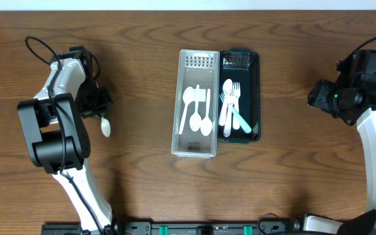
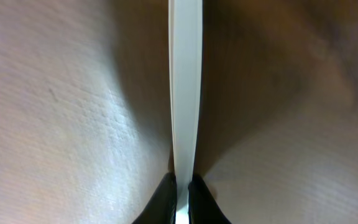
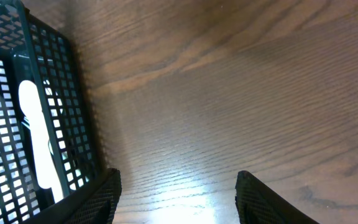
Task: Pack container
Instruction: 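Grasp the last white spoon with the left gripper, then place the spoon into the clear tray with the left gripper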
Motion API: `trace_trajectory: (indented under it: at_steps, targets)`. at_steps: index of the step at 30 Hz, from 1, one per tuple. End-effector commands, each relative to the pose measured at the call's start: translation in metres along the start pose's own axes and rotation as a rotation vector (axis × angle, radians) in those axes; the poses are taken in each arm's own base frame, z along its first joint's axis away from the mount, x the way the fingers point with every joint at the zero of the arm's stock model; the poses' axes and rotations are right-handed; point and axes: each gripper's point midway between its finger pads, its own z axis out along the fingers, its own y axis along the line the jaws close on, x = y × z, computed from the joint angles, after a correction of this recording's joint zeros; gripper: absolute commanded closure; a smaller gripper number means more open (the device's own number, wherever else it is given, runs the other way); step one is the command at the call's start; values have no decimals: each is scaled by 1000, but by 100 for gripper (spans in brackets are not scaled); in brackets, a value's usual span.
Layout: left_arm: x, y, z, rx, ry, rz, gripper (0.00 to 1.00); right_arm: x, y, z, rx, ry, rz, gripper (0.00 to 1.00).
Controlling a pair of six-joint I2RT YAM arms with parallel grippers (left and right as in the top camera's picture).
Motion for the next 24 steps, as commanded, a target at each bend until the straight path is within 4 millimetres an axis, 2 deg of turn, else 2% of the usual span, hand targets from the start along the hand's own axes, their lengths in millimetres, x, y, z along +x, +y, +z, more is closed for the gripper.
trace_trajectory:
  at_steps: [1, 5, 8, 12, 14, 18, 24]
  targets:
    - [6, -14, -18, 82, 21, 31, 94, -2, 0, -2, -6, -6, -6, 38]
    - [18, -32, -73, 151, -31, 78, 94, -3, 0, -2, -6, -7, -6, 38]
    - [36, -56, -119, 188, -131, 158, 94, -3, 0, -2, -6, -8, -6, 38]
    - [78, -98, -166, 220, -256, 321, 94, -3, 0, -2, -7, -9, -6, 38]
    - [101, -122, -178, 235, -292, 412, 94, -3, 0, -2, -6, -9, -6, 38]
    - [138, -165, -180, 242, -314, 567, 94, -5, 0, -2, -8, -16, -7, 38]
    - [157, -214, -147, 257, -325, 603, 94, -6, 1, -2, -8, -19, -7, 38]
